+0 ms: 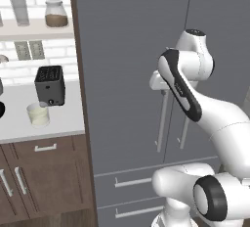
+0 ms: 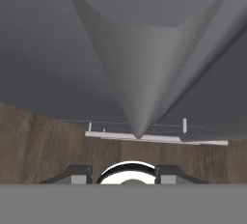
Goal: Grab a lemon wedge from the fridge and one ice cube from the ice bowl, and put them in the glass of lemonade.
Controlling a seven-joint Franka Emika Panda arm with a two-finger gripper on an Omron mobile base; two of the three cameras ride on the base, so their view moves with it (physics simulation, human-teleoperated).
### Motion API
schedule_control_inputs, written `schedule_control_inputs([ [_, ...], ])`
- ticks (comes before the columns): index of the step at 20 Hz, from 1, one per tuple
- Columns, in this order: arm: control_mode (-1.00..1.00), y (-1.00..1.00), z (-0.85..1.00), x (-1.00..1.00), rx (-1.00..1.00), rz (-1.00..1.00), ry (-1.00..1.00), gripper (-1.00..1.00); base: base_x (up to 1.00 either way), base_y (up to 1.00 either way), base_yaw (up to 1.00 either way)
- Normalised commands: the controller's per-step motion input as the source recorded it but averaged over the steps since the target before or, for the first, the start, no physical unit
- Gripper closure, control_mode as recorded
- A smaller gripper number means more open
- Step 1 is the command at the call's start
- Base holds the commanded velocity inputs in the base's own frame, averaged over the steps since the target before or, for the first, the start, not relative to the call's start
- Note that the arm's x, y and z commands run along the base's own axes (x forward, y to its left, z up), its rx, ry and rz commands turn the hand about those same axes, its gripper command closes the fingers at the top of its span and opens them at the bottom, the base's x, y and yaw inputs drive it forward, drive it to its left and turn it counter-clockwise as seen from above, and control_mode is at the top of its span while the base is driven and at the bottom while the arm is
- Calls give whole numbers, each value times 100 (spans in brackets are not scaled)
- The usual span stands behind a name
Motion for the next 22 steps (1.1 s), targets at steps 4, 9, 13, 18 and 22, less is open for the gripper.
schedule_control_inputs([
  [4, -100, 0, 0, -40, 0, 0, 1, -100, 0, 0, 0],
  [9, -100, 0, 0, -82, 1, -4, 2, -100, 0, 0, 0],
  [13, -100, 0, -5, -68, 0, -1, -1, -100, 0, 0, 0],
  [18, -100, 3, 0, -39, 0, 0, -5, -100, 0, 0, 0],
  [22, -100, 0, 0, -3, -2, 3, 0, -100, 0, 0, 0],
])
